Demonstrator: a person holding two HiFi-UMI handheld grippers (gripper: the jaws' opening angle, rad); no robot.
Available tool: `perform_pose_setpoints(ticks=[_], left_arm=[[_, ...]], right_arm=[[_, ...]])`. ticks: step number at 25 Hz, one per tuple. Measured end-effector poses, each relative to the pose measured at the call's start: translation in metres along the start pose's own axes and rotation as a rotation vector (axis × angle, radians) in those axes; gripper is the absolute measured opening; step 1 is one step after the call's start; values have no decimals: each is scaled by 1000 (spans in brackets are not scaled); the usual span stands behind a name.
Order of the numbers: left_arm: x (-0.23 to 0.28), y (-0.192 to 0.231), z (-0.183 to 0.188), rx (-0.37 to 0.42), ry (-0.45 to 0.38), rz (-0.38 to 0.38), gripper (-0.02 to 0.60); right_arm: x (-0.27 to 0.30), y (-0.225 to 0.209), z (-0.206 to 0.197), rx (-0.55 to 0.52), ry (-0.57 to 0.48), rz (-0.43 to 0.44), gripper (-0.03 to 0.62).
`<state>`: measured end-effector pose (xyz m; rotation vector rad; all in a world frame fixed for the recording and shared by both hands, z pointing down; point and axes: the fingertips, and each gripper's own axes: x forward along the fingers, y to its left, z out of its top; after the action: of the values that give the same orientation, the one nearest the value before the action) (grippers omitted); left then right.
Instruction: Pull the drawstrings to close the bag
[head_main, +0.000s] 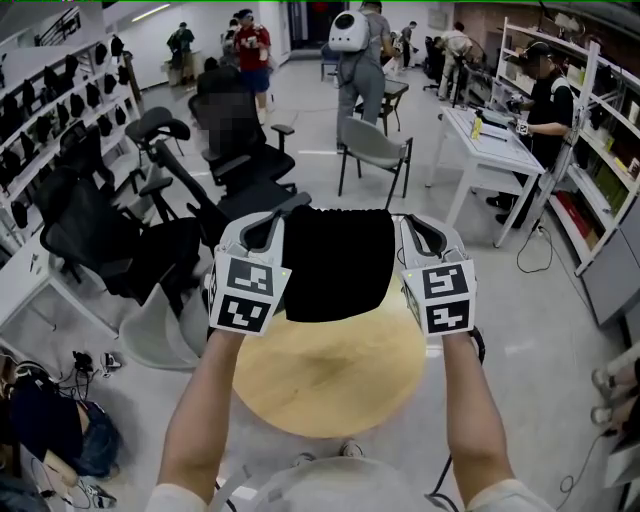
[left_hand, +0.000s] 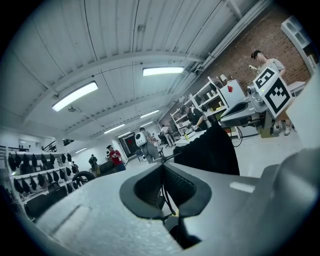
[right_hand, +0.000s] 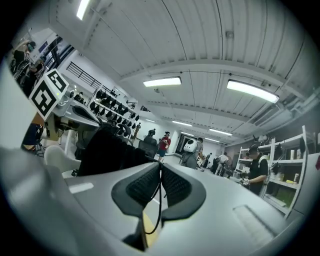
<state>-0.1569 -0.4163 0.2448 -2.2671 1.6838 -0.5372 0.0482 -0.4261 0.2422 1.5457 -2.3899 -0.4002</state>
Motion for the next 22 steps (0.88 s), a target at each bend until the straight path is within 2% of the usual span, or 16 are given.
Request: perform_pose_setpoints(ticks=[10, 22], left_arm=[[-16, 26, -13, -55, 10, 68, 5], [-27, 33, -29, -131, 31, 90, 5]], right_arm=[[-6, -8, -9, 22, 16, -43, 21], [-16, -25, -20, 52, 27, -96, 20]])
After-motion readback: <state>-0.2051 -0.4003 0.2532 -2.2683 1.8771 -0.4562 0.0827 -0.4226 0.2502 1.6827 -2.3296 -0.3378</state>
